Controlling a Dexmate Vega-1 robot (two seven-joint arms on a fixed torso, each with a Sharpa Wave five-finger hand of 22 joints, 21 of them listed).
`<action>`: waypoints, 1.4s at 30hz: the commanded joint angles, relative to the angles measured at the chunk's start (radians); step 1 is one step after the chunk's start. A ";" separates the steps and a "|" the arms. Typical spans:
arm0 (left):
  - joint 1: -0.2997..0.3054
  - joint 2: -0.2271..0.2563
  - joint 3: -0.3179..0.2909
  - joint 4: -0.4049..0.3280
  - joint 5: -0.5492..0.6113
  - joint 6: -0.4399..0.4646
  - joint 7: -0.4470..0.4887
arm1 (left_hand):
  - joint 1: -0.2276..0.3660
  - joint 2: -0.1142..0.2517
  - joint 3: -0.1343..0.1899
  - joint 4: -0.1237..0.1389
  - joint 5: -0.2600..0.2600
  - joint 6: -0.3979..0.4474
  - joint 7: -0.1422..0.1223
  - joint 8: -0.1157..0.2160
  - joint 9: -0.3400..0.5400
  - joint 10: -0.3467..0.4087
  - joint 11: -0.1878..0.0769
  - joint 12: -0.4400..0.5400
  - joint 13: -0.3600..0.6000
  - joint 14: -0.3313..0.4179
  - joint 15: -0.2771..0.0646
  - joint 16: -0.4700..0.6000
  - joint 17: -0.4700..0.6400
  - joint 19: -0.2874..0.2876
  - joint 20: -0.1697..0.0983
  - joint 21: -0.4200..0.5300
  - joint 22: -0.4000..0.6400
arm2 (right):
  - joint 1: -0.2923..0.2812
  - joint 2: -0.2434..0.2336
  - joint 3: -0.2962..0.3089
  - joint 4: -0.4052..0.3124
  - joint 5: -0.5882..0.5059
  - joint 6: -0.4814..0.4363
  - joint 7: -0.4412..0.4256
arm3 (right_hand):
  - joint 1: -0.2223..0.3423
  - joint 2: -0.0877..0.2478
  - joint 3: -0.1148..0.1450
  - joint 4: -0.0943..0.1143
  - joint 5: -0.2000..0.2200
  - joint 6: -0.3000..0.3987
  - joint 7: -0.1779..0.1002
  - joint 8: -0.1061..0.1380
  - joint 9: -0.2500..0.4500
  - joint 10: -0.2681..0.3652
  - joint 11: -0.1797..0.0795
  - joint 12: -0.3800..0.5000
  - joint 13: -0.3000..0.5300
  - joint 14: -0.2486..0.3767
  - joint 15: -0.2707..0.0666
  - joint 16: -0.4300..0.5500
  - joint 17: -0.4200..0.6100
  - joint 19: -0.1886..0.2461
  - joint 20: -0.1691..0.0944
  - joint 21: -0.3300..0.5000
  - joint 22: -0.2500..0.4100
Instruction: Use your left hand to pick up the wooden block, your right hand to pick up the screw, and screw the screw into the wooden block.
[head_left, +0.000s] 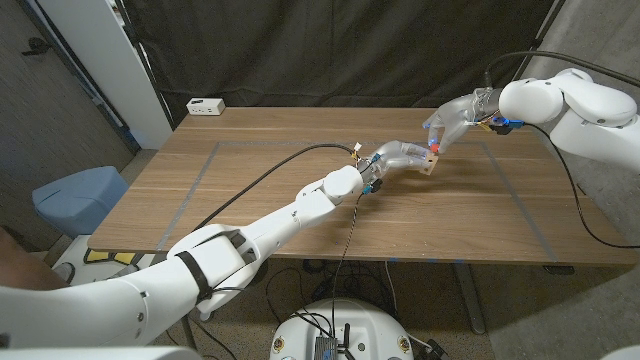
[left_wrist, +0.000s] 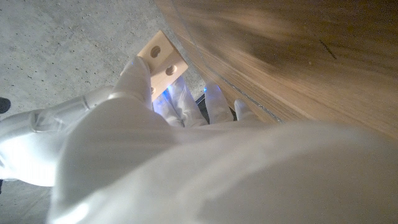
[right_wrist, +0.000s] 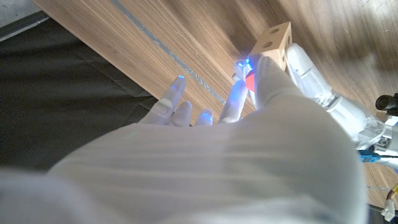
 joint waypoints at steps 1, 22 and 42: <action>-0.006 -0.005 0.001 0.013 -0.001 -0.006 -0.004 | -0.012 0.021 0.018 0.011 0.005 0.091 0.023 0.007 0.002 0.013 -0.001 0.010 0.094 0.007 -0.053 -0.002 0.001 -0.003 0.000 -0.001 0.002 | -0.005 -0.003 0.000 0.004 0.014 -0.007 -0.010 | 0.021 -0.003 0.007 0.000 0.000 0.022 0.005 0.014 0.006 0.013 0.001 0.007 0.003 0.010 -0.100 0.005 0.005 0.017 -0.074 0.006 0.003; -0.009 -0.007 0.001 0.018 -0.003 -0.005 -0.004 | -0.013 0.022 0.019 0.011 0.005 0.092 0.023 0.007 0.002 0.013 -0.001 0.010 0.094 0.007 -0.051 -0.002 0.001 -0.003 0.000 -0.001 0.002 | 0.005 0.008 -0.016 0.013 0.005 -0.010 -0.013 | 0.045 0.006 0.017 0.000 -0.002 0.086 0.024 0.057 0.017 0.036 -0.004 0.008 0.002 0.027 -0.110 0.007 0.008 0.032 -0.084 0.004 0.002; -0.019 -0.017 0.000 0.046 -0.008 -0.015 -0.010 | -0.014 0.023 0.021 0.011 0.006 0.092 0.024 0.007 0.002 0.014 -0.001 0.011 0.094 0.008 -0.050 -0.002 0.001 -0.003 0.001 -0.001 0.002 | 0.020 0.020 -0.032 0.024 -0.008 -0.029 0.001 | 0.049 0.015 0.021 0.005 -0.005 0.101 0.035 0.075 0.025 0.050 0.002 0.007 0.002 0.041 -0.116 0.010 0.011 0.045 -0.089 0.003 0.002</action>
